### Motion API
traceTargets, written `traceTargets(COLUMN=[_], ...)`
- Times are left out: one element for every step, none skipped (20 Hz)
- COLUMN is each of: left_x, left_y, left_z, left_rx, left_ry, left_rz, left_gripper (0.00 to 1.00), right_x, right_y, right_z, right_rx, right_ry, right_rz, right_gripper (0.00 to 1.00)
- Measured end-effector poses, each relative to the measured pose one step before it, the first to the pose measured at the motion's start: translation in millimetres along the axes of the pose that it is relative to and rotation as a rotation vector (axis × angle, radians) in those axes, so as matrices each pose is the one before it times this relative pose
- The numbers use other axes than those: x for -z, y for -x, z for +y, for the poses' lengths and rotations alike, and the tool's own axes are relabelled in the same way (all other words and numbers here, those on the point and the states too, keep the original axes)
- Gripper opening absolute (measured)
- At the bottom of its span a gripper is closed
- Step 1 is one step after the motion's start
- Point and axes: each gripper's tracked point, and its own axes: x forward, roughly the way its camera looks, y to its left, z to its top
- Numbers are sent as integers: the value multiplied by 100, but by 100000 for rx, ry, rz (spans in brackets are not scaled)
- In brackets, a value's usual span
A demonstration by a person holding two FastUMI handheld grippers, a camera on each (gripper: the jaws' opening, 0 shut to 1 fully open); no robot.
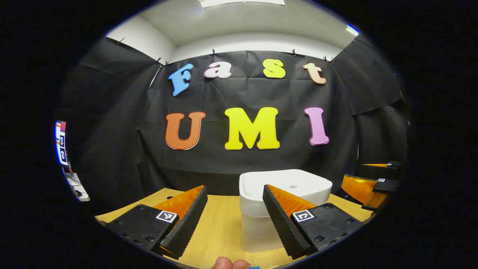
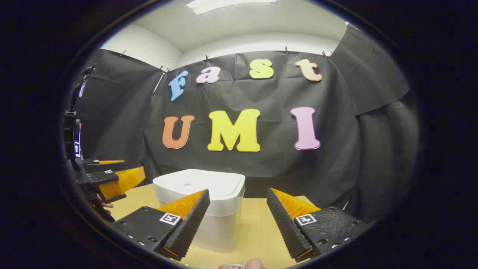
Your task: Press the lid of the desktop garbage bin to open it, pick up the crumpled paper on the desktop and throw it into the bin, then pick up the pop can on the desktop and drop it into the bin, and finally close the garbage bin lid.
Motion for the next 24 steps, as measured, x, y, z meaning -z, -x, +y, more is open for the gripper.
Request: traceTargets(left_x=[-57,-141,-161,-13,-176,164,162,145,-34,-87,1,62,92,90,225,123,130,128,117,66,101,-101,-29,-24], left_y=[114,30,-38,-46,37,-16,159,64,59,-11,25,137,44,61,88,35,14,106,83,75,140,91,28,23], left_z=[-130,-129,-188,-79,-55,-50,67,48,-2,-28,40,29,-102,-12,-32,-96,-140,15,-89,-132,-36,-151,103,16], left_rx=[205,118,-63,163,103,28,-91,-126,-15,-5,-11,-72,-48,19,142,285,208,66,219,43,228,193,-330,-250], left_ry=[-405,-509,-353,-174,-105,-37,129,232,321,98,-17,-40,-26,113,118,139,107,275,193,230,34,-311,-500,-368], left_rz=[8,-65,-284,-119,-190,149,402,255,66,300,26,-147,-47,139,399,286,301,252,66,120,18,-228,-233,-108], left_gripper=[96,96,96,96,96,96,96,96,96,96,96,96,96,96,96,96,96,96,96,96,96,96,96,96], right_x=[-92,123,-50,-39,-102,95,64,176,12,151,63,245,117,212,78,107,65,193,84,25,-167,-40,-274,-119], right_y=[44,41,-69,94,-45,53,-20,-33,-27,-103,-45,79,-14,47,84,52,46,36,29,89,-36,20,-48,-59], right_z=[-22,10,-10,36,-47,-186,-18,29,-145,46,68,-39,39,37,-50,-89,36,-10,-136,-75,-3,195,257,212], right_rx=[-166,-126,40,-47,277,260,-167,221,246,-188,-168,-135,-156,-23,-67,122,-282,-139,-43,-285,-437,-1251,-1425,-1416], right_ry=[-393,-280,-80,68,-10,-204,12,105,-153,-323,-361,-81,88,204,65,-101,70,185,280,-28,-195,-197,-258,-188], right_rz=[118,-5,32,-96,-126,-149,243,179,251,372,378,479,466,469,81,179,210,370,544,198,107,238,403,357], right_gripper=[95,97,95,95,95,95,97,95,95,95,97,95,95,95,95,98,95,95,97,95,97,97,95,95])
